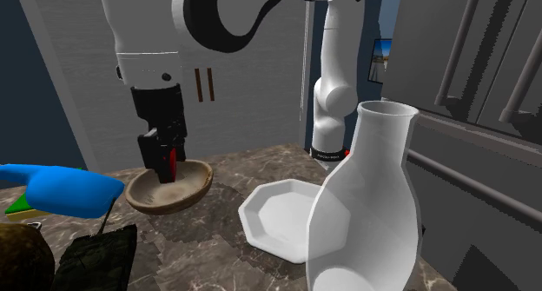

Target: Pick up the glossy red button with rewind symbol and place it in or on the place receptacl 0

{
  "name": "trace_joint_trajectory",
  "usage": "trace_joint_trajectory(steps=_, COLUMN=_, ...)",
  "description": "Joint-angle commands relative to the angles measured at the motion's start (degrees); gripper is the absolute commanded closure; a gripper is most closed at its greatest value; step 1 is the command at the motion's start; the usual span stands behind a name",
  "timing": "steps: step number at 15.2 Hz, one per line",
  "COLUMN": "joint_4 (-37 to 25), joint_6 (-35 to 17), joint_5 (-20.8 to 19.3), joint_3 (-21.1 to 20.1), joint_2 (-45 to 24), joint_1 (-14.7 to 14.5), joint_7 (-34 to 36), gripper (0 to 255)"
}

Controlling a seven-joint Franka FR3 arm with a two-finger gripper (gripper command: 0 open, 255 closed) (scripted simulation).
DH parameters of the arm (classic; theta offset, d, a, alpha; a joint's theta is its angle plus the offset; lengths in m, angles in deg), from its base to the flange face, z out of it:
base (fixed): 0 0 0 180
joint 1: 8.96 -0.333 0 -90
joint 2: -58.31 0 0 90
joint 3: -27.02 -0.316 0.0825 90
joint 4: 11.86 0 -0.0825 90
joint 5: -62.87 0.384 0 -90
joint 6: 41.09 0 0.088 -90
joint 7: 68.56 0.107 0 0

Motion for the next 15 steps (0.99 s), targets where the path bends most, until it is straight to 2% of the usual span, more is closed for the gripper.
trace_joint_trajectory(steps=1, joint_4=0.27, joint_6=-0.45, joint_5=-0.16, joint_3=-0.04, joint_2=-0.2, joint_1=-0.02, joint_7=0.12, gripper=255)
trace_joint_trajectory(steps=7, joint_4=0.27, joint_6=-0.45, joint_5=-0.16, joint_3=-0.04, joint_2=-0.2, joint_1=-0.02, joint_7=0.12, gripper=255)
trace_joint_trajectory(steps=8, joint_4=0.27, joint_6=-0.45, joint_5=-0.16, joint_3=-0.04, joint_2=-0.2, joint_1=-0.02, joint_7=0.12, gripper=0)
trace_joint_trajectory(steps=13, joint_4=0.27, joint_6=-0.45, joint_5=-0.16, joint_3=-0.04, joint_2=-0.2, joint_1=-0.02, joint_7=0.12, gripper=0)
trace_joint_trajectory(steps=15, joint_4=-2.21, joint_6=3.35, joint_5=1.12, joint_3=0.26, joint_2=1.56, joint_1=0.11, joint_7=-0.84, gripper=0)
